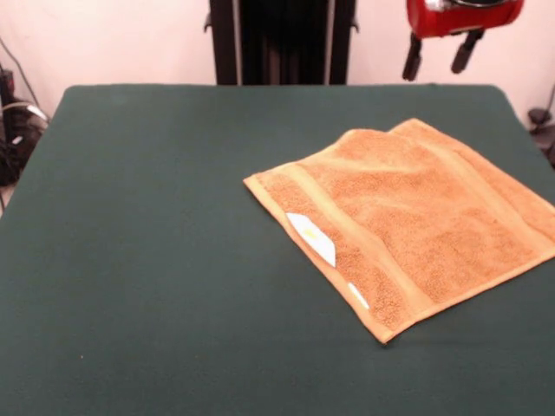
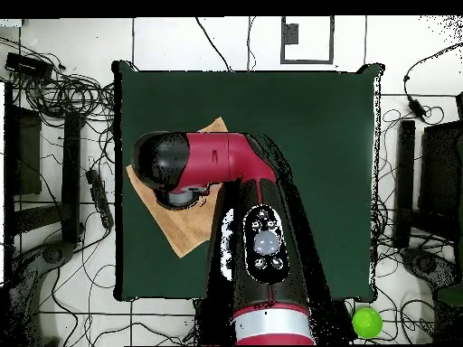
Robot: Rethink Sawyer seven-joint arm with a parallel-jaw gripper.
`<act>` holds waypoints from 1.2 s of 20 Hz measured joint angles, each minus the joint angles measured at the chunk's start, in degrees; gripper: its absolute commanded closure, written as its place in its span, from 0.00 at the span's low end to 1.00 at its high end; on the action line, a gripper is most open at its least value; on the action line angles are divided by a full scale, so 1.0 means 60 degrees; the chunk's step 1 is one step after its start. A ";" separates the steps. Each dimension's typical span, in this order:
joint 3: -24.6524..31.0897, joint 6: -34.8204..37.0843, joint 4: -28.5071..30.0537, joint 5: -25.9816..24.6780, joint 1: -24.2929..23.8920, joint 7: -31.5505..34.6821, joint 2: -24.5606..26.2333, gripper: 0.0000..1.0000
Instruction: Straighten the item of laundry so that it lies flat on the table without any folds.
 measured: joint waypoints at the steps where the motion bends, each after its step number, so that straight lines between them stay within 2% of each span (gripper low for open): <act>1: -0.0051 -0.0121 0.0054 0.0055 0.0049 0.0093 0.0003 0.00; 14: -0.0184 -0.2487 0.0227 0.0151 0.0071 0.0379 0.0532 0.00; 24: -0.0185 -0.2972 0.0332 0.0147 0.0042 0.0379 0.0891 0.00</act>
